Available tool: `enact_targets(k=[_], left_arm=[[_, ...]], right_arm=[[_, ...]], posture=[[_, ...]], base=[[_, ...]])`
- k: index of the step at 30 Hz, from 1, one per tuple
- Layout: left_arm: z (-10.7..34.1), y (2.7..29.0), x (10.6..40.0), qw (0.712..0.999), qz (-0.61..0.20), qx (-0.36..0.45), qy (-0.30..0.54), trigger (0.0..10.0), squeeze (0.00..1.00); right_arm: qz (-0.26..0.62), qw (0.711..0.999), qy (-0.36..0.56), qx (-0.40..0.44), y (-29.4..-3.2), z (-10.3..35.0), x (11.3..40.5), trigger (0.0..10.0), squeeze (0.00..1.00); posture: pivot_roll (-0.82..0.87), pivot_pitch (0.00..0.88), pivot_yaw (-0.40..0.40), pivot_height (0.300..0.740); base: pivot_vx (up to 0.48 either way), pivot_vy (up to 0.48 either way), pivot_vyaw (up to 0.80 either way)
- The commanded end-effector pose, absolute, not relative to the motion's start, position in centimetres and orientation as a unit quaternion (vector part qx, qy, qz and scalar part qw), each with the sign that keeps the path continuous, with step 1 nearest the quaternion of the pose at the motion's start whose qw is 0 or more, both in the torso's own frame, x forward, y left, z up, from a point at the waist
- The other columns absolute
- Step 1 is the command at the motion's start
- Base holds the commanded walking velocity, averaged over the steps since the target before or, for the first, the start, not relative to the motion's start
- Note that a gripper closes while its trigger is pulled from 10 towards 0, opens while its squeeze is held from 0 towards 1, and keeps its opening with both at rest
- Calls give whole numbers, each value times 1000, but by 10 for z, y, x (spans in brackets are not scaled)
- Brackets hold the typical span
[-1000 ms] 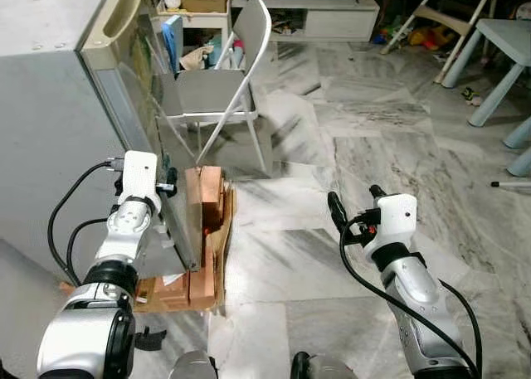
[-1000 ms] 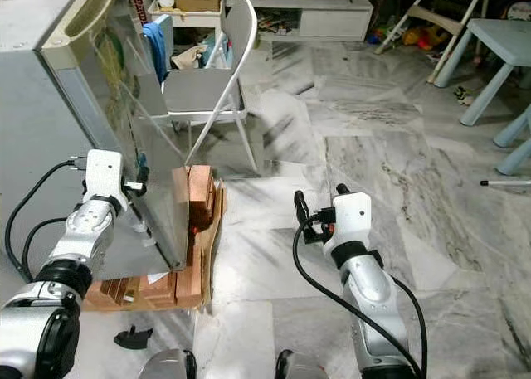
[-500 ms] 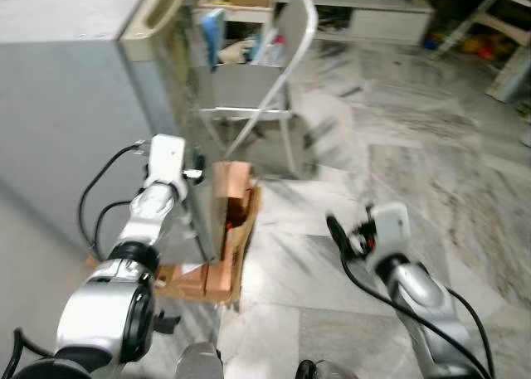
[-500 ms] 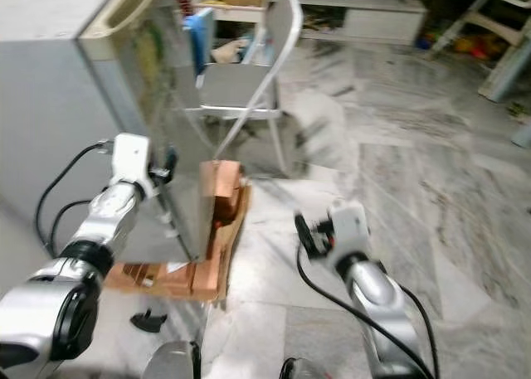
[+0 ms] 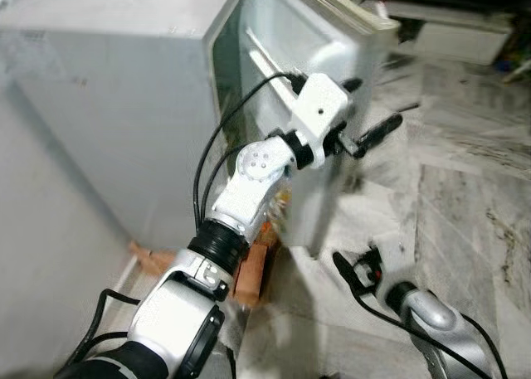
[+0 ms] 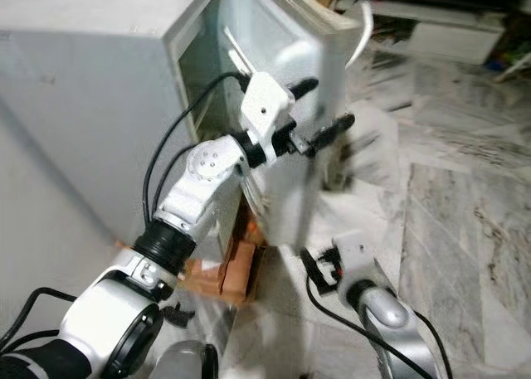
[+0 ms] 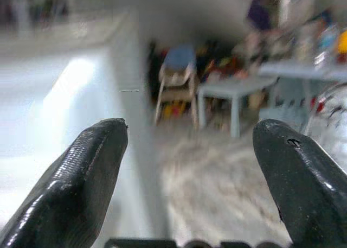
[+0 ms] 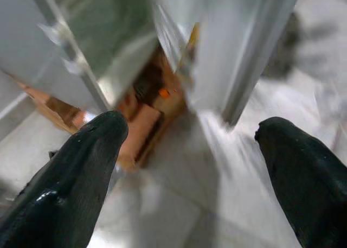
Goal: Restocking fridge
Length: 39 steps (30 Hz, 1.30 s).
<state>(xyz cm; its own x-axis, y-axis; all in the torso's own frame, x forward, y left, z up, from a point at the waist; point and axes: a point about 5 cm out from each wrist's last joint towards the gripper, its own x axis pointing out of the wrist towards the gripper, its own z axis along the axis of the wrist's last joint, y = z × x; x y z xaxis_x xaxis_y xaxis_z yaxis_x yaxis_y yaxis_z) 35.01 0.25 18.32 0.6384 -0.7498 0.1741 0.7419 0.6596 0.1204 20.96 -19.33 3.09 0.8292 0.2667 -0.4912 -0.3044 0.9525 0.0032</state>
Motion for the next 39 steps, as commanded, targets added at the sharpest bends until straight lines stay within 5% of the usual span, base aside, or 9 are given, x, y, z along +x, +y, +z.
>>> enact_targets(k=[1, 11, 27, 39], left_arm=[[178, 35, 360, 928, -358, 27, -95, 10000, 0], [113, 139, 338, 972, -222, 76, -19, 10000, 0], [73, 188, 253, 992, -113, 51, 37, 10000, 0], [76, 187, 248, 994, -63, 75, 56, 10000, 0]], right_arm=[[143, 955, 256, -38, -199, 26, 211, 10000, 0], [139, 970, 195, -37, -200, 30, 227, 10000, 0], [93, 992, 78, -22, -190, 73, 242, 10000, 0], [90, 996, 23, -9, -176, 95, 243, 10000, 0]], posture=[[10, 0, 16, 740], [16, 0, 20, 740], [54, 0, 14, 740], [62, 8, 29, 740]], base=[[0, 0, 0], [0, -77, 0], [61, -427, -308], [382, -200, 0]])
